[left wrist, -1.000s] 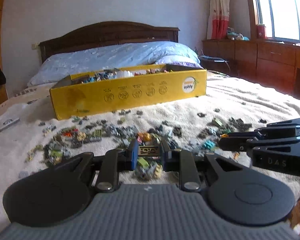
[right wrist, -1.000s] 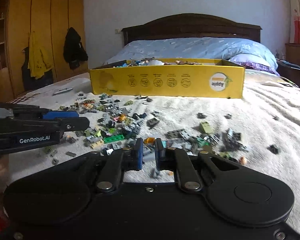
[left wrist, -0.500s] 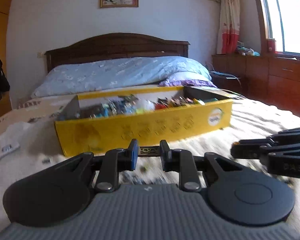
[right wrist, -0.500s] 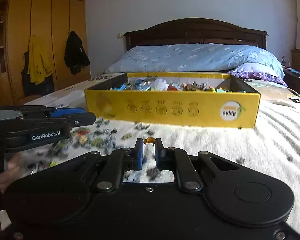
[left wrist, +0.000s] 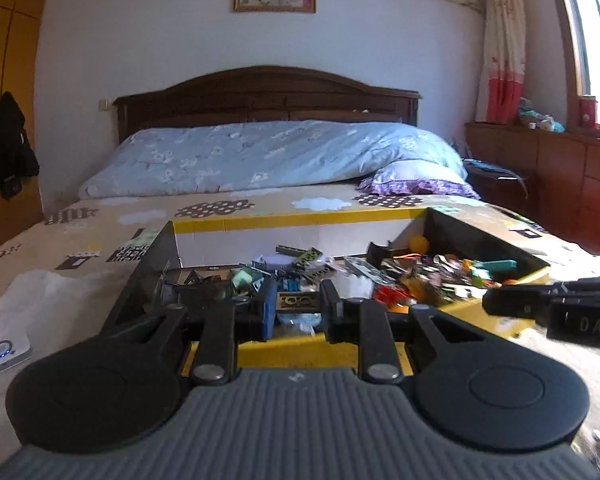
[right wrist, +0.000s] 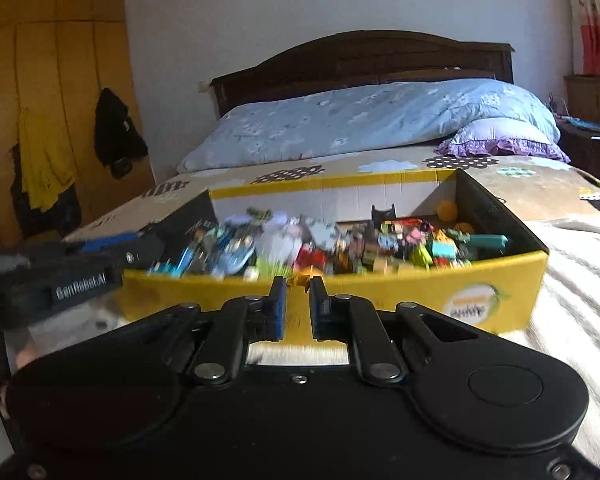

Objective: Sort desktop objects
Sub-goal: 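Carry both held pieces toward the yellow box with both grippers, then open both grippers over the yellow box, releasing the pieces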

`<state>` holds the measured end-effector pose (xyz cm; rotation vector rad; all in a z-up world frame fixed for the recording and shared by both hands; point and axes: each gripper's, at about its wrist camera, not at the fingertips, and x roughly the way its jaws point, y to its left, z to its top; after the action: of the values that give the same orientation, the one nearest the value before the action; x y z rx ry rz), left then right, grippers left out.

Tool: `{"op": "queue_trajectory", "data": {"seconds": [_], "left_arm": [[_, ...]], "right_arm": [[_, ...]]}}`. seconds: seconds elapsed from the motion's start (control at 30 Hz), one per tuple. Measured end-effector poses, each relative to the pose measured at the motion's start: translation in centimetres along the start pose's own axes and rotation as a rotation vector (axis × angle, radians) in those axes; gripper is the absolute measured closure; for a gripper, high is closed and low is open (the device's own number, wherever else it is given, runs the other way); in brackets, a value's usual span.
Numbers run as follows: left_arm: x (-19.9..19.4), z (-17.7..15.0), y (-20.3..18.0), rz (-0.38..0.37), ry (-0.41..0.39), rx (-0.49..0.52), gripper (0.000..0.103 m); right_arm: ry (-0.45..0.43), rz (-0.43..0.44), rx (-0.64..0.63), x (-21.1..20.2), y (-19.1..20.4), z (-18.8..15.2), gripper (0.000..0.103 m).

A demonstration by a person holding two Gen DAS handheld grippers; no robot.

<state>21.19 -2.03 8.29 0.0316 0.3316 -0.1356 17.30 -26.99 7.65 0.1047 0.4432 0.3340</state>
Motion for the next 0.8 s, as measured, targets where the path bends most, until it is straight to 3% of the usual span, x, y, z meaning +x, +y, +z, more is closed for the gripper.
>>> {"op": "queue_trajectory", "data": {"seconds": [0.47,0.53,0.6,0.63,0.67,0.8], "left_arm": [[10.8,3.2,1.1,0.083,0.063,-0.044,0.076],[11.8,3.4,1.2,0.096,0.077,-0.050,0.069],[12.4,3.4,1.3,0.116,0.089,-0.066,0.039],[12.4,3.3,1.3,0.125,0.091,-0.075,0.033],[12.4,3.3,1.4,0.130,0.093,-0.083,0.023],[11.9,3.2,1.7,0.141,0.097,-0.091,0.014]], "right_arm": [[0.027,-0.077,0.062,13.1,-3.0,4.8,0.091],[0.032,-0.090,0.066,14.3,-3.4,5.0,0.087],[0.044,-0.103,0.077,15.3,-3.8,5.0,0.075],[0.054,-0.117,0.084,15.7,-3.9,5.0,0.051],[0.064,-0.129,0.093,16.0,-4.0,5.0,0.037],[0.069,-0.116,0.089,15.9,-4.0,4.8,0.034]]}}
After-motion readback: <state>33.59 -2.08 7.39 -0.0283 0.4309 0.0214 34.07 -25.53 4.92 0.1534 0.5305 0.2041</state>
